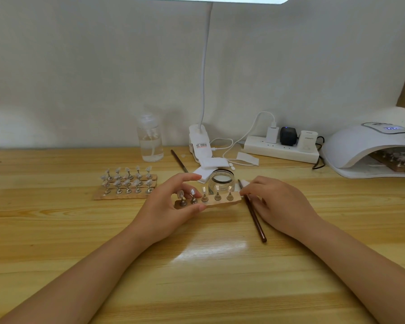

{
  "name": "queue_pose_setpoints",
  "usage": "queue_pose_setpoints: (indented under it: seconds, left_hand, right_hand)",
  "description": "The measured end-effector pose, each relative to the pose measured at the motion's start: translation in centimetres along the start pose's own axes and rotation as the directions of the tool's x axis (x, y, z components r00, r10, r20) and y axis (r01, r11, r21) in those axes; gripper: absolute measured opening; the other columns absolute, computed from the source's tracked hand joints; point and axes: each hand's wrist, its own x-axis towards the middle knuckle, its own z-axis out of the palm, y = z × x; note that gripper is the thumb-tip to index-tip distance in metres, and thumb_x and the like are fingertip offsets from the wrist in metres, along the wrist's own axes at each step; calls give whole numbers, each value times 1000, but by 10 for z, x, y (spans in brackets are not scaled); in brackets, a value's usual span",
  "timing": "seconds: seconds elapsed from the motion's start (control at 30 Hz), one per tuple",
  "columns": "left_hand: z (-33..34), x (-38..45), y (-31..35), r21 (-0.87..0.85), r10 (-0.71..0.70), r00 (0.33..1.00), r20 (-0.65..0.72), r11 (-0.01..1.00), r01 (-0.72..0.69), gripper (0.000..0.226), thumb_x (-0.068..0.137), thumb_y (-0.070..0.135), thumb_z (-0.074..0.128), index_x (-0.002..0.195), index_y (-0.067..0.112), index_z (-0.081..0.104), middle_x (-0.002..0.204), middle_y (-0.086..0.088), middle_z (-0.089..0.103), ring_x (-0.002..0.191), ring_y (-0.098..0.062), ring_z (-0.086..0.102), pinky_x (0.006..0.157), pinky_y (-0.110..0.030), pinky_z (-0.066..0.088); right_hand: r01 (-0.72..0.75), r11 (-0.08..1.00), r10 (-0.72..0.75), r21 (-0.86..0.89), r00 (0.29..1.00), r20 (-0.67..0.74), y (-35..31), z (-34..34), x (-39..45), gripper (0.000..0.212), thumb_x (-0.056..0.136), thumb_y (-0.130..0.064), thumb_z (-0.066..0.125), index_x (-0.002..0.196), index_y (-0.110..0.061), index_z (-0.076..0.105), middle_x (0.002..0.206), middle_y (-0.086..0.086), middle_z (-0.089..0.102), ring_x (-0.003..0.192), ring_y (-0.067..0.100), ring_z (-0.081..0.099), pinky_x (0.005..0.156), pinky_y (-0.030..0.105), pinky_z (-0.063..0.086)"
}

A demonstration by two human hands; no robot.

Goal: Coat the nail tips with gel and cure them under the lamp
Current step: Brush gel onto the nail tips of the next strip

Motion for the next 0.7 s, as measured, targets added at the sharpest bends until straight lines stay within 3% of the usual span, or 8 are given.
queue_pose_setpoints:
  seconds: [0.1,0.23,0.37,0.47,0.6,0.7]
  left_hand:
    - [0,0,0,11,0,1000,-2,1000,0,47,72,13,75,105,39,53,84,5,65,84,-1,56,72,-1,37]
    - [0,0,0,39,7,1000,-2,999,-7,48,72,15,75,105,40,52,84,6,65,84,0,56,74,-1,36]
    - [0,0,0,69,23,999,-25,997,-21,48,71,18,75,106,42,52,84,11,66,86,1,55,76,0,35]
    - [3,-1,4,82,38,998,-57,996,-34,47,71,17,76,106,38,53,83,13,66,87,3,55,75,0,34]
    - [8,0,16,62,67,993,-97,996,-61,46,70,17,76,106,35,54,83,18,65,90,8,55,78,1,32]
    - [11,-1,28,41,84,994,-74,996,-81,47,68,26,74,108,38,53,90,24,63,93,8,54,81,4,29]
  right_hand:
    - [9,1000,-9,17,1000,-16,1,2,0,28,94,-20,49,116,-30,62,109,-12,57,80,0,45,61,9,31]
    - [-80,978,101,191,989,-104,0,-2,1,26,89,-13,53,106,-29,65,93,-18,53,65,-2,44,57,11,32]
    - [-148,837,247,527,962,-121,-4,-6,5,29,86,-10,58,83,-38,59,79,-13,59,65,10,50,60,10,41]
    - [-177,711,348,681,930,-122,-10,-7,8,22,86,-11,58,79,-32,63,70,-3,62,57,-1,49,54,7,39]
    - [-290,528,397,798,915,70,-11,-19,12,12,87,-21,59,79,-19,69,56,-6,61,40,-5,45,42,6,35]
    - [-439,425,308,792,893,329,4,-43,13,25,79,-36,62,82,-13,70,60,-1,63,38,2,38,36,12,29]
